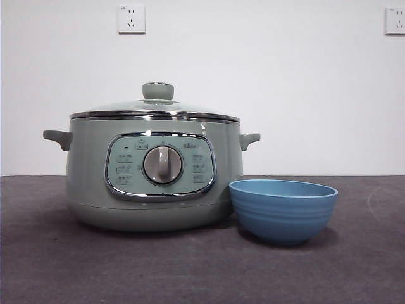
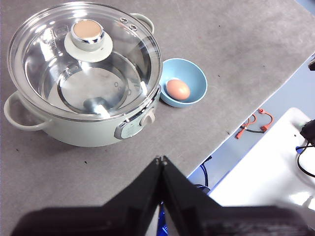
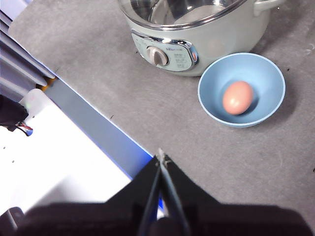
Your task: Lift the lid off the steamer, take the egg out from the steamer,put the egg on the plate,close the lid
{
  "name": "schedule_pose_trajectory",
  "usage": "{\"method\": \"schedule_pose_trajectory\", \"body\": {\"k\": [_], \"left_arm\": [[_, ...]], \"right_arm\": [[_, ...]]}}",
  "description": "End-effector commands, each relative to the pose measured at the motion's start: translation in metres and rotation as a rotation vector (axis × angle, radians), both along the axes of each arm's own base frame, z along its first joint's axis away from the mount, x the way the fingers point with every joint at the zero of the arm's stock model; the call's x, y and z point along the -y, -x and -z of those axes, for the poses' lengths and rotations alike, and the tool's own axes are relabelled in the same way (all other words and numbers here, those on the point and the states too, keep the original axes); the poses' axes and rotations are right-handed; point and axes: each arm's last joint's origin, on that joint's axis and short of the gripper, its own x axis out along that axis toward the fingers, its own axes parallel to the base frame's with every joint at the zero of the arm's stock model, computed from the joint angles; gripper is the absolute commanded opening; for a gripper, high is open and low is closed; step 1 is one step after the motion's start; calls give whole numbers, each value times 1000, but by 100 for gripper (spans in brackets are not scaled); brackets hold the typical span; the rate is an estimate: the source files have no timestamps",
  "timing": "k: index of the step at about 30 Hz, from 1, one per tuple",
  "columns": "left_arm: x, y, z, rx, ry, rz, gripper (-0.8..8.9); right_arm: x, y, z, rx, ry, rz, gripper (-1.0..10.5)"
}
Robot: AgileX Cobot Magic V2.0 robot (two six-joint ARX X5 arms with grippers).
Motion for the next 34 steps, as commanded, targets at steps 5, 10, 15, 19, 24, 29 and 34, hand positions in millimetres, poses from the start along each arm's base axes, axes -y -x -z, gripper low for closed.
{"method": "schedule_pose_trajectory", "body": {"k": [5, 10, 15, 19, 24, 29, 34], "left_arm": [[0, 0, 1, 3, -1, 5, -4], [-2, -7, -13, 269, -15, -27, -3], [-16, -9, -27, 733, 59, -64, -3], [-28, -5, -2, 939, 84, -167, -3], [-40, -5, 61, 1015, 27, -340, -3], [-46, -3, 127, 971, -19, -418, -3], [-49, 0, 180, 914, -42, -469, -3]], "right_arm": [[0, 0, -2, 3, -5, 5, 1], [0, 0, -2, 3, -5, 5, 1], [0, 0, -2, 3, -5, 5, 1], [0, 0, -2, 3, -5, 5, 1], [0, 0, -2, 3, -5, 6, 1], [0, 0, -2, 3, -5, 5, 1], [0, 0, -2, 3, -5, 5, 1]]}}
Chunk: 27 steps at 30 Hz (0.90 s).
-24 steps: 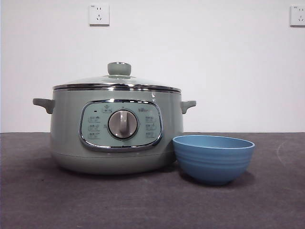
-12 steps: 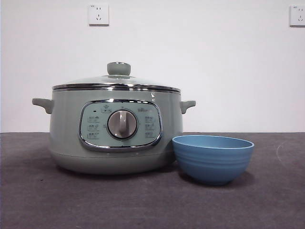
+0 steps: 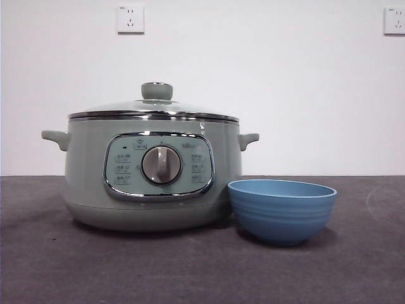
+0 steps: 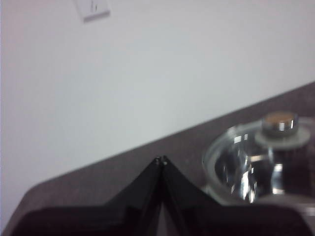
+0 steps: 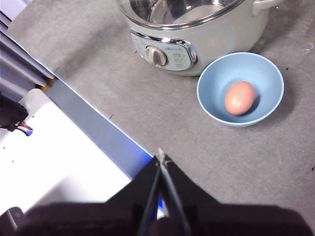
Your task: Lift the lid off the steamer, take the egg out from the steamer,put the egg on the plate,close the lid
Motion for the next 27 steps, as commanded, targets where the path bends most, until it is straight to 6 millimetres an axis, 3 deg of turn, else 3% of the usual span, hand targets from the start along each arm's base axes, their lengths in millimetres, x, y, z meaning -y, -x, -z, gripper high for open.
{"method": "schedule_pose_trajectory", "body": {"k": [1, 8, 14, 20, 27], "left_arm": [[-2, 2, 25, -8, 15, -28, -3], [-6, 3, 73, -51, 26, -114, -4], [-8, 1, 98, -118, 98, -149, -3], [-9, 1, 116, -260, 137, -172, -3], [-9, 2, 116, -265, 141, -174, -3]], "right_arm": [[0, 0, -2, 4, -6, 4, 1], [0, 0, -2, 4, -5, 5, 1], [0, 0, -2, 5, -5, 6, 1], [0, 0, -2, 5, -5, 6, 1], [0, 0, -2, 5, -5, 6, 1]]}}
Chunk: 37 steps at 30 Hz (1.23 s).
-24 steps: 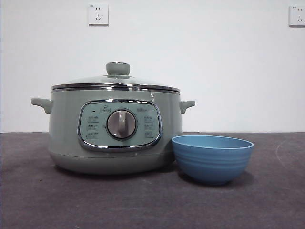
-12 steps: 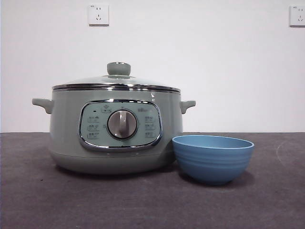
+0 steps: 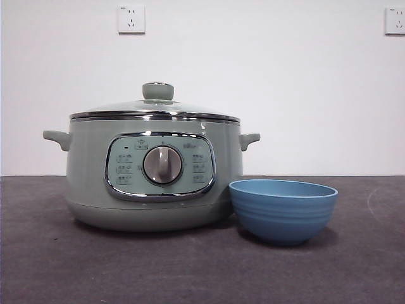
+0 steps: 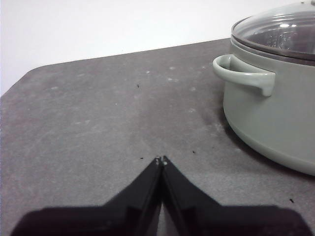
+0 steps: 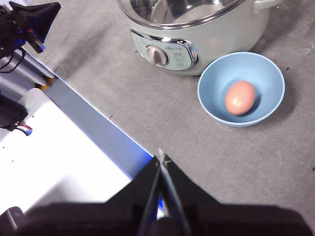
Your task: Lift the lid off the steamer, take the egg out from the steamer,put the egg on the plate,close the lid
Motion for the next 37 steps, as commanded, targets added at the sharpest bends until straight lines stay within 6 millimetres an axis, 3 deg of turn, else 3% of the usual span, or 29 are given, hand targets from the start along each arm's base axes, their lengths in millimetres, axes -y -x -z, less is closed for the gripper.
{"method": "schedule_pose_trajectory", "body": {"k": [1, 22, 26, 32, 37], "left_arm": [[0, -1, 4, -9, 10, -10, -3], [0, -1, 4, -9, 10, -9, -3], [0, -1, 4, -9, 10, -9, -3], [0, -1, 4, -9, 10, -9, -3], [0, -1, 4, -9, 10, -9, -3]], "right_arm": [[0, 0, -2, 6, -6, 6, 1], [0, 0, -2, 12, -4, 5, 1], [6, -5, -9, 154, -15, 22, 1], [26, -8, -31, 440, -129, 213, 1], [38, -6, -21, 659, -123, 311, 1]]}}
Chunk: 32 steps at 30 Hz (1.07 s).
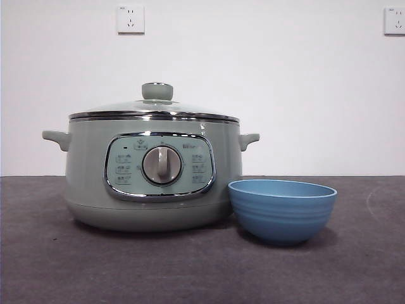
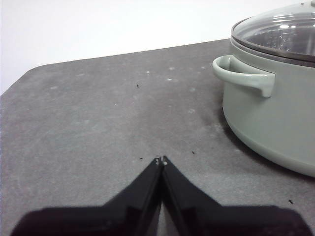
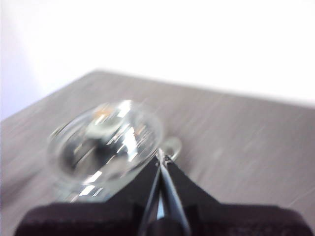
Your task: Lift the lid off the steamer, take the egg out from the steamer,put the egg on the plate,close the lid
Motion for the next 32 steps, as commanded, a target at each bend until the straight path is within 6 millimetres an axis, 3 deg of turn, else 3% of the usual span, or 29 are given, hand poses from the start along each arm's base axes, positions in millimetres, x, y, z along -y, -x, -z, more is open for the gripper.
{"method": "schedule_pose_trajectory", "body": {"k": [1, 7, 16, 23, 32], "left_arm": [[0, -1, 4, -9, 6, -7, -3], [0, -1, 4, -9, 6, -7, -3], [0, -1, 4, -9, 6, -7, -3], [0, -1, 4, -9, 6, -7, -3], [0, -1, 4, -9, 6, -7, -3]], "right_arm": [[3, -4, 18, 91, 34, 30, 1], [8, -7, 74, 232, -8, 168, 1], [15, -8, 156, 219, -82, 424, 1], [14, -10, 195, 176, -109, 423, 1], [13, -11, 219, 24, -31, 373, 1]]}}
